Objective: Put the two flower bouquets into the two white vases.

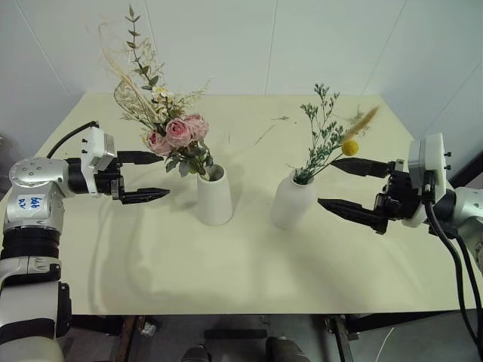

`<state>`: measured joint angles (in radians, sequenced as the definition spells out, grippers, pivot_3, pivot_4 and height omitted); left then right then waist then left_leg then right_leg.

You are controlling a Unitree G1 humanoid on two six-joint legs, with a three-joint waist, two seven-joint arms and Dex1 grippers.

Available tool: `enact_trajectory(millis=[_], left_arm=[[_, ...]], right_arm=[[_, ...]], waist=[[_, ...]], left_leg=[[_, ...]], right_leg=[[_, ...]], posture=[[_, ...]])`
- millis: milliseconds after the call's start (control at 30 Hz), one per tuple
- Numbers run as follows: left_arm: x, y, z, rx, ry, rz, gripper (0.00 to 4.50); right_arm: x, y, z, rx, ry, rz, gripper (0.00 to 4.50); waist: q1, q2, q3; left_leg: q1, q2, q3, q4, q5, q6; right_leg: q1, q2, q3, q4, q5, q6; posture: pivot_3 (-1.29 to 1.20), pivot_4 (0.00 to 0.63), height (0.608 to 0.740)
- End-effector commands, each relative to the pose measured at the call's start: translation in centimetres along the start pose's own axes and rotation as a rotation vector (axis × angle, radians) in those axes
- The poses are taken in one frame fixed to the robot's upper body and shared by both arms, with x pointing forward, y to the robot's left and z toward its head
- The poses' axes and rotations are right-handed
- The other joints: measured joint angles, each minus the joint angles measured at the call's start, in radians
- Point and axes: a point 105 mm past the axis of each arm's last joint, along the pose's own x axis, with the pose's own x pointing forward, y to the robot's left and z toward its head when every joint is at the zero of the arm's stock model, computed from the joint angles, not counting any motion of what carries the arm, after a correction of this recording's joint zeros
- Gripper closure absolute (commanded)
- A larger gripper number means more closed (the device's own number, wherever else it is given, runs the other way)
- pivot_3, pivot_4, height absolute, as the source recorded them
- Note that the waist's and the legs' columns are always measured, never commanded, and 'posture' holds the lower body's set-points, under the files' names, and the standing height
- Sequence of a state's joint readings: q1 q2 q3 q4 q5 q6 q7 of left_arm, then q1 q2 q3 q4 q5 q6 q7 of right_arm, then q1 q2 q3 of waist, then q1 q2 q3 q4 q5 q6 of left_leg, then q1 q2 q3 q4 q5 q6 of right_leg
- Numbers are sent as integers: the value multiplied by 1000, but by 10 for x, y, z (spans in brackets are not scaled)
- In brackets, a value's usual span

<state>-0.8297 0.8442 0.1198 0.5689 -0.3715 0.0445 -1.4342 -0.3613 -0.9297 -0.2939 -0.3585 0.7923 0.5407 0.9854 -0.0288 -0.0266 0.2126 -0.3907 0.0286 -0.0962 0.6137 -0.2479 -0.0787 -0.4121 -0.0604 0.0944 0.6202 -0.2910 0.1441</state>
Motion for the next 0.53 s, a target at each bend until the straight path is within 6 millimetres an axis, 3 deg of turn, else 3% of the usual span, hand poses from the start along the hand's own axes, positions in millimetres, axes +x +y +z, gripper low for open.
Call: enact_trajectory(millis=[33,133,233,367,533], left_arm=[[-23,-12,15,33,-37,1,25],[-37,-22,11,-2,-29,24,25],[-37,-29,10,-12,-9,37,25],[-41,-32,6,-2,-12,104,25],[-38,-36,11,-1,-39,113,25]], right_arm=[[-27,-7,7,-94,74,-47,0],[-37,-9,2,-79,122,-68,0],[-47,-15,-4,-67,141,-92,0],[-49,-19,-19,-83,176,-88,0],[-47,-22,-17,-110,164,-76,0]], waist=[[-2,0,0],[-10,0,0],[-6,0,0],[-2,0,0],[-2,0,0]], left_leg=[[0,0,0,0,0,0],[1,1,1,-1,-1,2],[3,1,1,0,-1,2],[4,1,3,1,0,1],[4,1,3,2,0,0]], right_leg=[[0,0,0,0,0,0],[-1,0,0,1,-1,-1],[0,0,0,3,-1,-2],[2,0,0,1,-1,-2],[2,0,1,1,0,-2]], posture=[[0,150,740],[0,150,740],[0,150,740],[0,150,740],[0,150,740]])
